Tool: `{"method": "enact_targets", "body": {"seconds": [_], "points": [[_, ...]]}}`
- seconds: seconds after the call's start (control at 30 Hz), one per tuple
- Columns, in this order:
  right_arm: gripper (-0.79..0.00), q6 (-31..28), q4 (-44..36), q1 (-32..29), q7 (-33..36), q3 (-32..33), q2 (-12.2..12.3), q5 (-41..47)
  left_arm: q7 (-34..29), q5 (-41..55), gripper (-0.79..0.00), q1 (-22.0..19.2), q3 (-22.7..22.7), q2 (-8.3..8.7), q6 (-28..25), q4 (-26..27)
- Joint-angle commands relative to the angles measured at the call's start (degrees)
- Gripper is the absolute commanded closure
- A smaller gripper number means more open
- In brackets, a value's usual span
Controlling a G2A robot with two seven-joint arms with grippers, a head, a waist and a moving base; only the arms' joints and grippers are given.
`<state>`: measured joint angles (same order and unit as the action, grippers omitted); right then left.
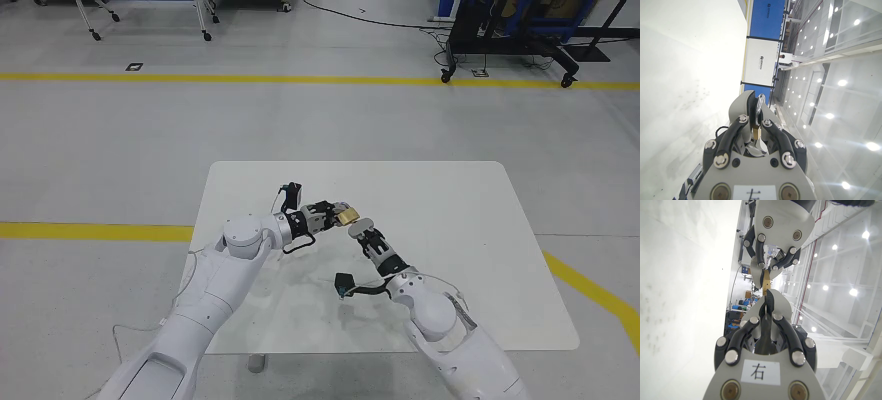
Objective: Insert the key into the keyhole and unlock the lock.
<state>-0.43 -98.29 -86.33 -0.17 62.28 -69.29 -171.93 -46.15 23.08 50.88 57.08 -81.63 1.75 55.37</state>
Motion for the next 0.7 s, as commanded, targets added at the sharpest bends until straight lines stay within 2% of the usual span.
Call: {"method": "enact_targets", "body": {"seconds": [0.0,0.27,0.67], "points": [[0.000,-0.31,-0.06,0.05,0.35,0.04,-0.05,-0.01,0.16,-0.43,0.000,-0.02,-0.06,0.02,-0.30,0.07],[0.000,-4.69,-0.37,1.02,3.22,-0.90,-0.53,-0.23,1.44,-3.42,0.000,-0.07,-0.87,0.06,-0.47,0.29],[0.000,-6.75,-0.22,1.65,3.40,-1.38,-0.81,-0.78,1.34,-3.83,0.000,0.07,-0.88,0.09,-0.44,0.52]]}}
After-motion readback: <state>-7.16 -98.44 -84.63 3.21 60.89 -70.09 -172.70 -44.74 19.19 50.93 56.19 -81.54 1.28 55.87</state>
